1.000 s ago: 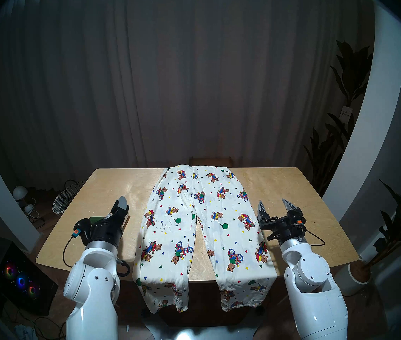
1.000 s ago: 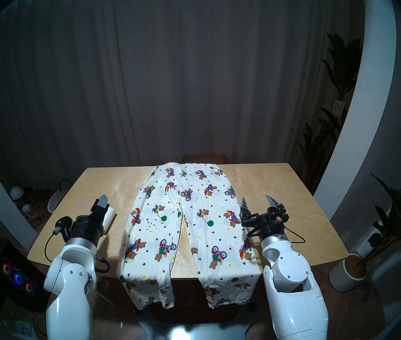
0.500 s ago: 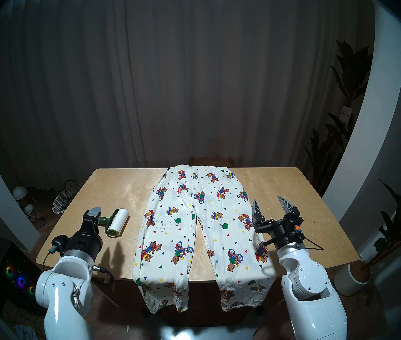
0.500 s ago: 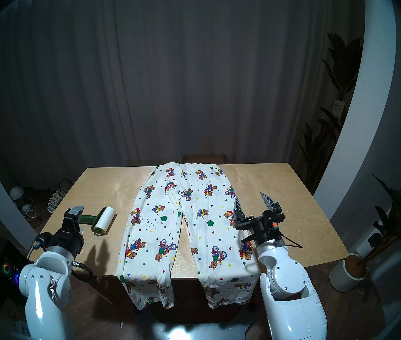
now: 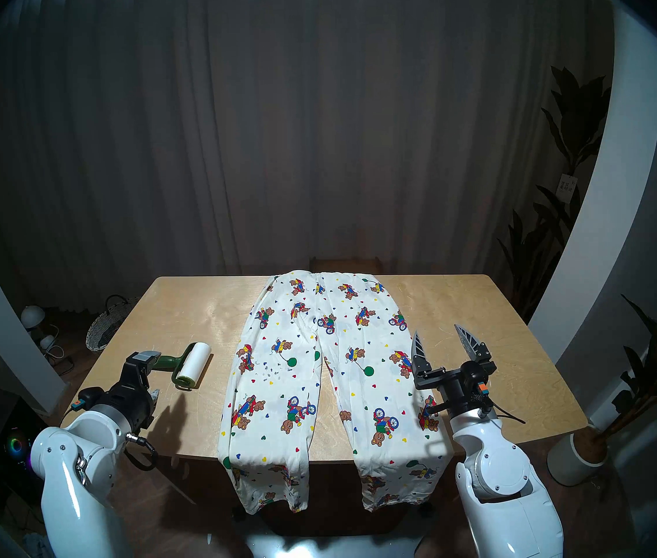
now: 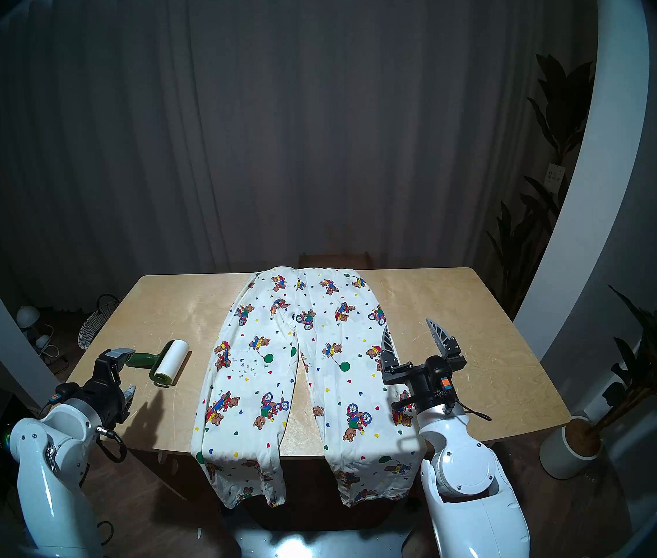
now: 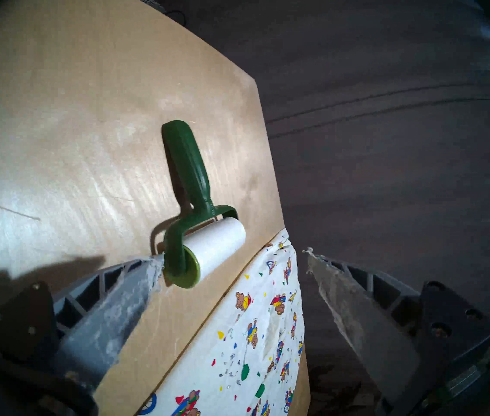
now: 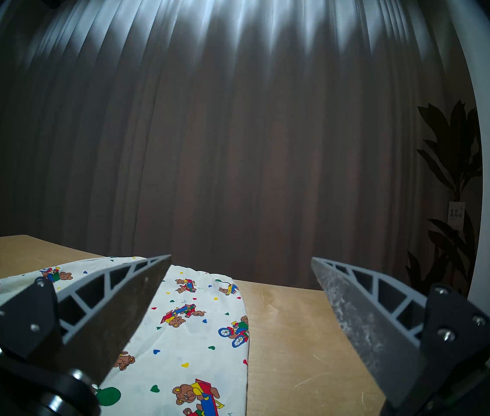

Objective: Remove lint and debris from pants with a lint roller

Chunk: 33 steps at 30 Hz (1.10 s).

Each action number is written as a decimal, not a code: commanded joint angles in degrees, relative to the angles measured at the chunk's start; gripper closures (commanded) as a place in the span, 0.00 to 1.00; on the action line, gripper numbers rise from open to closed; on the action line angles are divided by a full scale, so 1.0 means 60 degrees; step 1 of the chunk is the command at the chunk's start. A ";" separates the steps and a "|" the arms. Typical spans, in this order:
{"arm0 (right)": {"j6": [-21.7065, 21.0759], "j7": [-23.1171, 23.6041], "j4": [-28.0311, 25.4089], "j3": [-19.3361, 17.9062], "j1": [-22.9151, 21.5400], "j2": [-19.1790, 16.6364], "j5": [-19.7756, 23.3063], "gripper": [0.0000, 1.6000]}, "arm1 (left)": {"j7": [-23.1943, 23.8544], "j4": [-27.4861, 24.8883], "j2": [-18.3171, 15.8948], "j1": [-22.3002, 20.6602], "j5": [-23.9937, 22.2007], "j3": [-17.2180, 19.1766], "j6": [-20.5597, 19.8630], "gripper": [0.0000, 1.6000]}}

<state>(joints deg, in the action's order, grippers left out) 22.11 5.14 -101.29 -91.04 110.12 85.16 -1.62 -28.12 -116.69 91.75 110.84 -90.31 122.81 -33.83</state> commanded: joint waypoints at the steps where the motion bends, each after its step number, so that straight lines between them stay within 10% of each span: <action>1: 0.0263 -0.0117 -0.0075 0.0083 -0.0495 0.0049 -0.0221 0.00 | 0.0015 0.0296 -0.0583 -0.0750 -0.0343 0.0296 -0.0174 0.00; 19: 0.0269 -0.0634 -0.0102 0.0302 -0.0563 0.0208 -0.0768 0.00 | 0.2051 0.1925 -0.0676 -0.1161 0.0010 0.0211 -0.0051 0.00; 33: 0.0232 -0.0982 -0.0418 0.0358 -0.0249 0.0293 -0.0997 0.00 | 0.2041 0.2696 -0.0833 -0.1652 0.0678 -0.0112 0.0565 0.00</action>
<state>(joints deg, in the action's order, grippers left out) 23.21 0.10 -101.20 -88.80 107.78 86.39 -7.27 -16.83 -101.86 87.64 103.74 -87.45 123.01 -31.81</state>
